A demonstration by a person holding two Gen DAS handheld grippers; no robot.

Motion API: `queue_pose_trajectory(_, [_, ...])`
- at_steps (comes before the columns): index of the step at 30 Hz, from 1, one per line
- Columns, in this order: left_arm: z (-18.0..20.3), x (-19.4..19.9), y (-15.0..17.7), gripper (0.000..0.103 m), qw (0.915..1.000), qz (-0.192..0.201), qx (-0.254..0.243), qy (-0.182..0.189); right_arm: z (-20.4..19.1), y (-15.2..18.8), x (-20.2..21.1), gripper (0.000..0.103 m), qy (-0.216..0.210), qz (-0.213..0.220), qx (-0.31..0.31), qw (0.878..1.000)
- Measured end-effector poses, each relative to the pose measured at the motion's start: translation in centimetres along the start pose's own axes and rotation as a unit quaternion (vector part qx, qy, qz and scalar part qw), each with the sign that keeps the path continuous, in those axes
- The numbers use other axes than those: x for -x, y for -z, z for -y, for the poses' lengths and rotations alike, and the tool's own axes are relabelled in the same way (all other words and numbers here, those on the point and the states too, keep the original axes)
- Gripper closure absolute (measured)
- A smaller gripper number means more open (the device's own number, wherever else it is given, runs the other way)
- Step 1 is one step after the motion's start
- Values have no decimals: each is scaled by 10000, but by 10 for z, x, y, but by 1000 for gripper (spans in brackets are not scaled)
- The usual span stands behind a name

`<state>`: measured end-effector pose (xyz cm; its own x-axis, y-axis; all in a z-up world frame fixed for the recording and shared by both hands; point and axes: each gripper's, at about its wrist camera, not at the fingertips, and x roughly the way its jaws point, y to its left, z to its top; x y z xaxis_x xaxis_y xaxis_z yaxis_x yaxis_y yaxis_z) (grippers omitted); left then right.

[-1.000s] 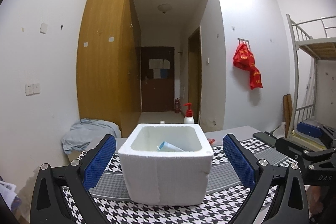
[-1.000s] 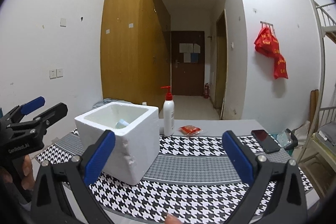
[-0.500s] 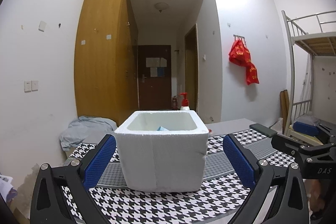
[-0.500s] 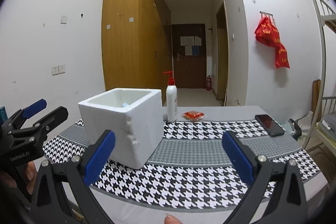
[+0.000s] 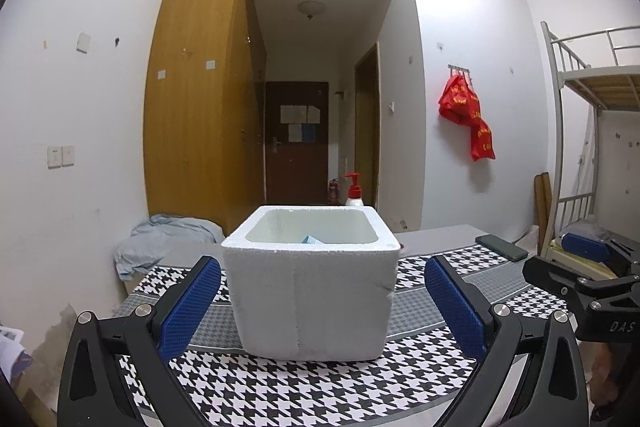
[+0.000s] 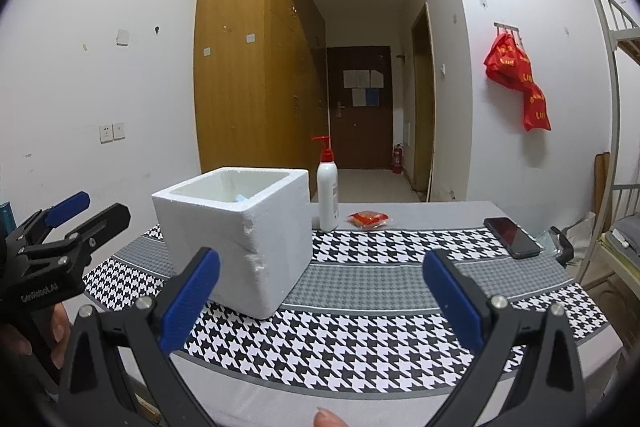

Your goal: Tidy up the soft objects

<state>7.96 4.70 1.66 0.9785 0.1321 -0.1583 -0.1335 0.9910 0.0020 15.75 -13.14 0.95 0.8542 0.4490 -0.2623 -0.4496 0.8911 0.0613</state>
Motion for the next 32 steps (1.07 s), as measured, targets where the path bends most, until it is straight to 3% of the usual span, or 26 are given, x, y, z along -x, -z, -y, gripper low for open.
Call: queue_pose_trajectory(32, [-7,-3,3,1,9999,-81,103,-5,-1,1,-5,0,-25,-83,58,9999])
